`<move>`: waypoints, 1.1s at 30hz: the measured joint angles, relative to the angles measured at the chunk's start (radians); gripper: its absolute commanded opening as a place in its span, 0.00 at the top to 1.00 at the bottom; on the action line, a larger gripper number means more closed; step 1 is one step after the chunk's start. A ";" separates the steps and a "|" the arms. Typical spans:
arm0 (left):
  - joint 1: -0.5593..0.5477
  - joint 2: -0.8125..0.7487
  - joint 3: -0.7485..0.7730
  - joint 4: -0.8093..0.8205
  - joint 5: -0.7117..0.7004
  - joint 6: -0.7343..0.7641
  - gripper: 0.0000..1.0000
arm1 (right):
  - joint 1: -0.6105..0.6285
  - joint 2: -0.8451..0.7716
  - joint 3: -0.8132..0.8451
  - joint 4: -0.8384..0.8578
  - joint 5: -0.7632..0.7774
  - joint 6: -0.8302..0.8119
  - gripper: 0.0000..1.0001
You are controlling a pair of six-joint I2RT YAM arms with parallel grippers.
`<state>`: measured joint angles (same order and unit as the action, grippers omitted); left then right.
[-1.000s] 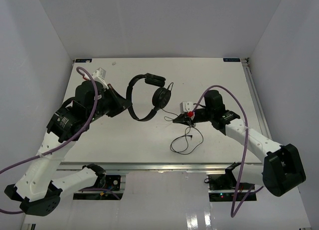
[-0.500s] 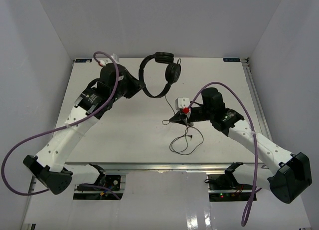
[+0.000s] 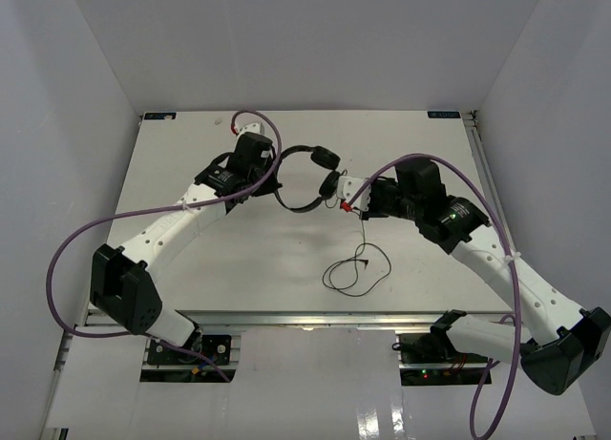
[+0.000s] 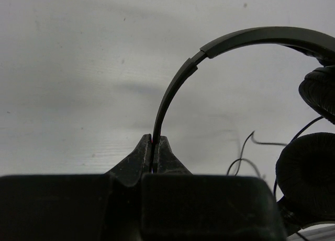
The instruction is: Wrap the headphones
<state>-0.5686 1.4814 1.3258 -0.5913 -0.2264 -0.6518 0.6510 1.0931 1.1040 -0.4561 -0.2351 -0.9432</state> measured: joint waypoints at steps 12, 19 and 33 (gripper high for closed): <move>-0.001 -0.065 -0.215 0.068 0.281 0.288 1.00 | -0.021 0.095 0.151 -0.043 -0.001 -0.011 0.92; -0.002 -0.104 -0.255 0.082 0.369 0.322 1.00 | -0.024 0.151 0.151 -0.060 -0.078 0.019 0.92; -0.002 -0.150 -0.316 0.151 0.502 0.325 1.00 | -0.046 0.228 0.200 -0.063 -0.168 0.088 0.92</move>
<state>-0.5705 1.3316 1.0095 -0.4407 0.2756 -0.3271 0.6048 1.3209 1.3039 -0.5193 -0.4031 -0.8548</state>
